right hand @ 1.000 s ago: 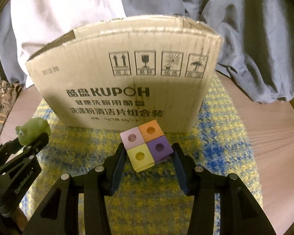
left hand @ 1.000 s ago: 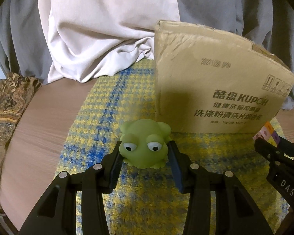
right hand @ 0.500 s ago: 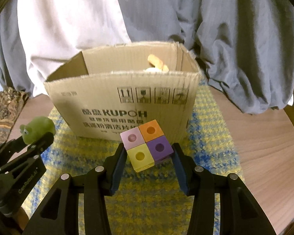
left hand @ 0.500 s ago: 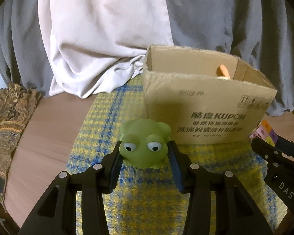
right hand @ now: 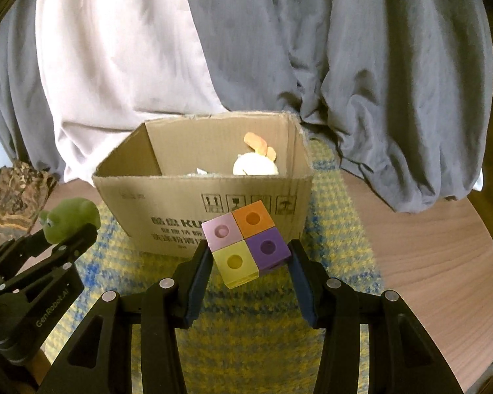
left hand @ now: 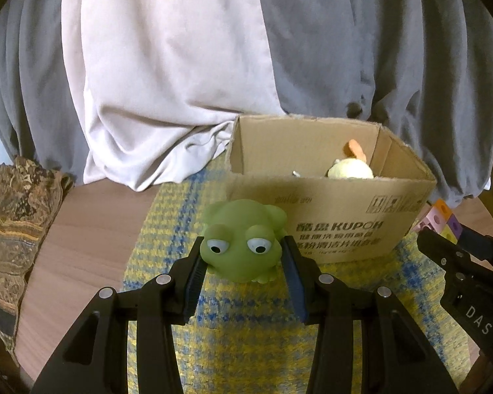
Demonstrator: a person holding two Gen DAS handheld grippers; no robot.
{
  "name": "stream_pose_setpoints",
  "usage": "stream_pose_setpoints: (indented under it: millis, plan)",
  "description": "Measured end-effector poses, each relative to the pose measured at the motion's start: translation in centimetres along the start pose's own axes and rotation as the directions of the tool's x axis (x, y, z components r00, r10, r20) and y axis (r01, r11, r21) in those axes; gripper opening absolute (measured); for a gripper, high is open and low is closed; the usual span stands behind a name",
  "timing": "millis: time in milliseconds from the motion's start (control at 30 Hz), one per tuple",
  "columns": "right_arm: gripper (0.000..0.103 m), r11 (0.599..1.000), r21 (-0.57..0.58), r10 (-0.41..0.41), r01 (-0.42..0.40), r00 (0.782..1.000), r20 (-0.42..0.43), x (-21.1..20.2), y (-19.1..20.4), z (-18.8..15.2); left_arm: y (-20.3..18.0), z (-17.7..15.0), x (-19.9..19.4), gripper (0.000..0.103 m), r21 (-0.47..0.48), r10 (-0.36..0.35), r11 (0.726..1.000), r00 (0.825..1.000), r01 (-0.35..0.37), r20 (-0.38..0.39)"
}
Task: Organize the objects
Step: 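Lift and carry the frog with the left tool while the right tool carries the cube over the box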
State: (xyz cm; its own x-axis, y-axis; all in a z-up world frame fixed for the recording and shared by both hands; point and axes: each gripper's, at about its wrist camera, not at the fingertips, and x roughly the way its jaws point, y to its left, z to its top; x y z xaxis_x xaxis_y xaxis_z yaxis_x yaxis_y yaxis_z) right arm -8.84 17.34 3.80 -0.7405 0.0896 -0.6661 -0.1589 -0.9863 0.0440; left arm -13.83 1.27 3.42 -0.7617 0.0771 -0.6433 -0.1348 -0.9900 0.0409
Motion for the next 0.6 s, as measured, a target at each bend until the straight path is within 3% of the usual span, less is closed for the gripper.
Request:
stream_pose_setpoints:
  millis: [600]
  plan:
    - [0.047, 1.000, 0.006, -0.008, 0.008, 0.998, 0.067, -2.1, -1.0, 2.9, -1.5, 3.2, -2.0, 0.044, 0.026, -0.028, 0.999, 0.997, 0.026, 0.068]
